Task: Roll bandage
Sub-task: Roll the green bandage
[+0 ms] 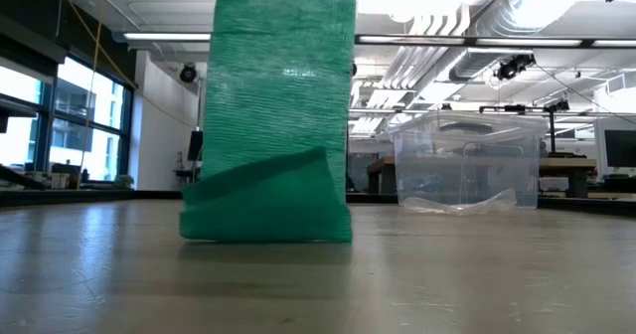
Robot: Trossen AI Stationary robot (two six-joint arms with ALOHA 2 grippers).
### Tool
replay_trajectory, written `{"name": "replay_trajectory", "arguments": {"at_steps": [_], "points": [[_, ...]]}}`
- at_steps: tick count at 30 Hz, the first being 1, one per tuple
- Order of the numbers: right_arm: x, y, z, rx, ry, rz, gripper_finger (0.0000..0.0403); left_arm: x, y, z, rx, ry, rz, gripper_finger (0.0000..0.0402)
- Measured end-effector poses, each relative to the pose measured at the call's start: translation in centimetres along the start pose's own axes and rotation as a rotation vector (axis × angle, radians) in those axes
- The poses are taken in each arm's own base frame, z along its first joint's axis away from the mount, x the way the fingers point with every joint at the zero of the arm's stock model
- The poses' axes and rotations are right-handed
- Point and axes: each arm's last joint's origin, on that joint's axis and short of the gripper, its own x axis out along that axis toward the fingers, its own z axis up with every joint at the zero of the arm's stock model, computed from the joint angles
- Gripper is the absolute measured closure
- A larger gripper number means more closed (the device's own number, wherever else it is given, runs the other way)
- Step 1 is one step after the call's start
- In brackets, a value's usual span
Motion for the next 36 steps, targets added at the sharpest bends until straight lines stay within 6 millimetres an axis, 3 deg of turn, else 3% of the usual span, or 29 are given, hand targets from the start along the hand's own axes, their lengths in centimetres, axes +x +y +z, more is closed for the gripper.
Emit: {"name": "replay_trajectory", "arguments": {"at_steps": [4, 13, 17, 24, 36], "points": [[0.0, 0.0, 0.0, -0.002, 0.001, 0.004, 0.0400, -0.3, -0.1, -0.1, -0.004, 0.018, -0.049, 0.0374], [0.0, 0.1, 0.0, -0.002, -0.004, 0.017, 0.0400, -0.7, 0.0, 0.1, 0.018, 0.012, -0.101, 0.0243], [0.0, 0.1, 0.0, 0.013, -0.006, 0.024, 0.0400, -1.0, -0.4, 0.7, 0.029, -0.016, -0.103, 0.0218], [0.0, 0.1, -0.1, 0.012, 0.003, 0.019, 0.0400, -1.1, -0.5, 1.6, 0.073, -0.121, -0.089, 0.0237], [0.0, 0.0, -0.1, 0.053, 0.006, 0.014, 0.0400, -0.6, -0.4, 1.2, 0.092, -0.133, -0.123, 0.0340]]}}
